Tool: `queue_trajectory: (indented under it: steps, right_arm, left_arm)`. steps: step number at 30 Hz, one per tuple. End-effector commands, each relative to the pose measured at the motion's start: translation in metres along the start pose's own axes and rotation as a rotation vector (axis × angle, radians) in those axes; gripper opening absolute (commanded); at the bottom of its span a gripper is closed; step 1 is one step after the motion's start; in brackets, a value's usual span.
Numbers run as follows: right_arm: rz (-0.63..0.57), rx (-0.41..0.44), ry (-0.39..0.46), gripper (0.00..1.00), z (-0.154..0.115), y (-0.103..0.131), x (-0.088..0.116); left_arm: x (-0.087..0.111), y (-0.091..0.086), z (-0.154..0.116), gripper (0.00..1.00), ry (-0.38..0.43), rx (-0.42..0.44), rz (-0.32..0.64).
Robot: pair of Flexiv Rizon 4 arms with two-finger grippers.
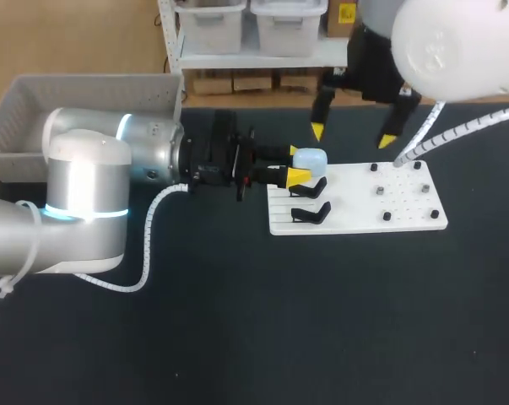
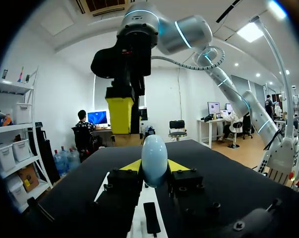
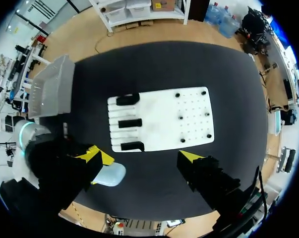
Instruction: Pick up each earbud case from the left stands, insert the matching earbuds, close the lid, and place the case in the box.
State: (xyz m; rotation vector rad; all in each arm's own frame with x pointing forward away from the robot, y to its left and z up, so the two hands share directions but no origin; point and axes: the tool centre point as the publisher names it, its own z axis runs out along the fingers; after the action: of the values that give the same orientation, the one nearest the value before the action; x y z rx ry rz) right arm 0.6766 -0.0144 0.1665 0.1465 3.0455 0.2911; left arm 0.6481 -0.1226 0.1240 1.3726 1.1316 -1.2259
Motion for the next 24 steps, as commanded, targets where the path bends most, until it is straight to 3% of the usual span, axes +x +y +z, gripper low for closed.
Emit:
queue_trajectory:
  steps: [1,7,10,18,24]
  right_arm:
    - [-0.009,-0.123,-0.132,1.00,-0.029,-0.011,0.012]
    - [-0.076,-0.174,-0.210,1.00,-0.056,-0.008,0.029]
    - [-0.090,-0.184,-0.219,1.00,-0.054,-0.007,0.038]
    - [-0.053,-0.226,-0.195,1.00,-0.050,-0.012,0.041]
    - [-0.053,-0.226,-0.195,1.00,-0.050,-0.012,0.041]
  left_arm:
    - [0.001,-0.001,0.000,0.00,-0.002,-0.006,0.003]
    - [-0.018,-0.006,-0.018,0.00,0.005,-0.030,0.006]
    - [-0.025,-0.009,-0.041,0.00,-0.008,-0.104,-0.005]
    - [-0.053,-0.020,-0.109,0.00,0.068,-0.297,0.011]
    - [-0.064,-0.010,-0.164,0.00,0.132,-0.428,0.007]
